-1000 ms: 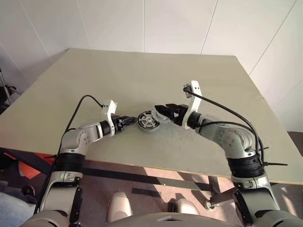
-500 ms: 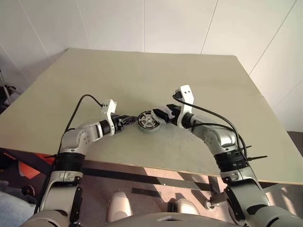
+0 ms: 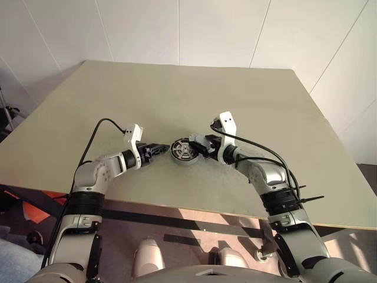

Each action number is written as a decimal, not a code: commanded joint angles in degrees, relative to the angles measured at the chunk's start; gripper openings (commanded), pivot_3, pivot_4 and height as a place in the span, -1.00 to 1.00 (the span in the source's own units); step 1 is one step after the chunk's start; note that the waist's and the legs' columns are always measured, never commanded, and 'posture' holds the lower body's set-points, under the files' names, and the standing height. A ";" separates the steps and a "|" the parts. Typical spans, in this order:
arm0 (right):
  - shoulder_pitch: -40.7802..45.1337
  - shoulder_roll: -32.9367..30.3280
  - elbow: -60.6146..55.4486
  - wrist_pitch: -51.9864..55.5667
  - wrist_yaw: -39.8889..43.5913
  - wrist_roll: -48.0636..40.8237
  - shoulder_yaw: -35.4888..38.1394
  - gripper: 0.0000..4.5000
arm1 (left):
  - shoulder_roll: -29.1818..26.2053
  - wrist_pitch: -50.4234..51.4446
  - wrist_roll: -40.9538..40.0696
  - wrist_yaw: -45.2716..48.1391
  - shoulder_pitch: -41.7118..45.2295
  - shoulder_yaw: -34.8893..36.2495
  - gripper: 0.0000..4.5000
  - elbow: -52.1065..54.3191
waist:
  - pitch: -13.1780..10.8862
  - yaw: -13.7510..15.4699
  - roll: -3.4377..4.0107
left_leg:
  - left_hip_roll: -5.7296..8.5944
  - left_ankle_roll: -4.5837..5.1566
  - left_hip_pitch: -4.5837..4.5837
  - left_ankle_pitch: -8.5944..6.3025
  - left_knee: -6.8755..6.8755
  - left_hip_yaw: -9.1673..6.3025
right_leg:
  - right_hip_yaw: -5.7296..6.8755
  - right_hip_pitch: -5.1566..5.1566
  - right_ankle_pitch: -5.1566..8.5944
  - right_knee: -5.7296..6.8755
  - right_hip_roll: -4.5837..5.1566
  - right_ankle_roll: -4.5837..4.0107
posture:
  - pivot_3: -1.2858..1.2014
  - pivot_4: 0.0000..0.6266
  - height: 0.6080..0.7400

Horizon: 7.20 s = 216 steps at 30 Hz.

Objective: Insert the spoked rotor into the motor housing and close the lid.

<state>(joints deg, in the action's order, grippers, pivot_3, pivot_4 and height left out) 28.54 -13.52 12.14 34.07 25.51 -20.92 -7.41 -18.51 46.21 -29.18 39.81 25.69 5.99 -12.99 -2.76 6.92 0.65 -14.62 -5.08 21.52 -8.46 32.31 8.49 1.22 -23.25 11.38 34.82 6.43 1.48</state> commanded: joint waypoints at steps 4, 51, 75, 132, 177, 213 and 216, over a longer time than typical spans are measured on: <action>1.93 0.25 0.29 -0.95 0.75 0.71 2.88 0.99 | -0.50 -0.49 -0.56 0.27 0.74 0.37 0.12 1.87 | 0.00 0.00 0.00 | 0.00 0.00 -0.01 0.00 0.00 0.00 | 0.00 0.01 0.00 0.00 0.00 0.00 | 0.03 -1.00 1.00; 0.13 1.06 -5.84 4.11 4.81 -1.18 6.77 0.33 | -0.59 -1.07 -0.07 0.56 1.12 -0.05 0.12 0.82 | -0.03 0.06 0.04 | -0.01 0.03 -0.03 -0.01 -0.03 0.01 | 0.00 0.02 -0.01 -0.03 -0.01 -0.03 | 0.03 -1.00 1.00; -6.19 -4.01 -14.68 -6.56 16.30 5.61 -4.95 0.33 | -0.74 -0.75 -0.19 0.41 0.73 0.03 0.12 1.11 | -0.04 0.02 0.03 | -0.03 0.06 -0.04 -0.03 -0.05 0.02 | 0.00 0.01 -0.01 -0.04 -0.03 -0.03 | 0.03 -1.00 1.00; -4.90 -11.79 -11.85 -18.62 26.65 18.37 -14.19 0.33 | -1.17 -0.04 -0.27 -0.13 -0.10 -0.10 0.12 1.56 | -0.02 0.06 0.00 | -0.03 0.31 -0.37 -0.18 -0.03 0.02 | -0.03 0.37 0.00 -0.07 -0.02 -0.04 | 0.03 -1.00 1.00; -3.81 -9.13 -9.60 -16.80 31.24 13.17 -11.96 0.33 | -1.21 0.19 -0.33 -0.43 -0.96 -0.03 0.12 2.30 | -0.04 -1.26 -0.01 | -0.04 0.38 -0.29 -0.22 -0.04 0.05 | -0.03 0.26 0.00 -0.09 -0.03 -0.06 | 0.03 -1.00 1.00; -4.09 -9.64 -12.23 -13.31 34.55 10.27 -11.46 0.65 | -1.14 0.22 -0.25 -0.90 -1.56 0.16 0.12 2.44 | -0.05 -1.31 -0.02 | -0.04 0.39 -0.25 -0.23 -0.05 0.05 | -0.02 0.22 0.01 -0.10 -0.03 -0.06 | 0.03 -1.00 1.00; -4.15 -9.49 -12.40 -13.72 34.34 10.16 -10.98 0.98 | -1.19 0.22 -0.27 -0.93 -1.54 0.13 0.12 2.39 | -0.05 -1.32 -0.02 | -0.05 0.39 -0.26 -0.23 -0.05 0.05 | -0.02 0.22 0.01 -0.10 -0.03 -0.06 | 0.03 -1.00 1.00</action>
<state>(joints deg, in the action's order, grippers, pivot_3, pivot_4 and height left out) 23.29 -23.21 1.62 20.68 59.82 -9.26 -19.77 -19.37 46.84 -29.01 38.70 23.82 5.70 -12.58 -2.81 5.60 0.63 -14.67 -4.69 21.26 -8.69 32.26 8.54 1.19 -23.03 11.38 34.73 6.40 1.41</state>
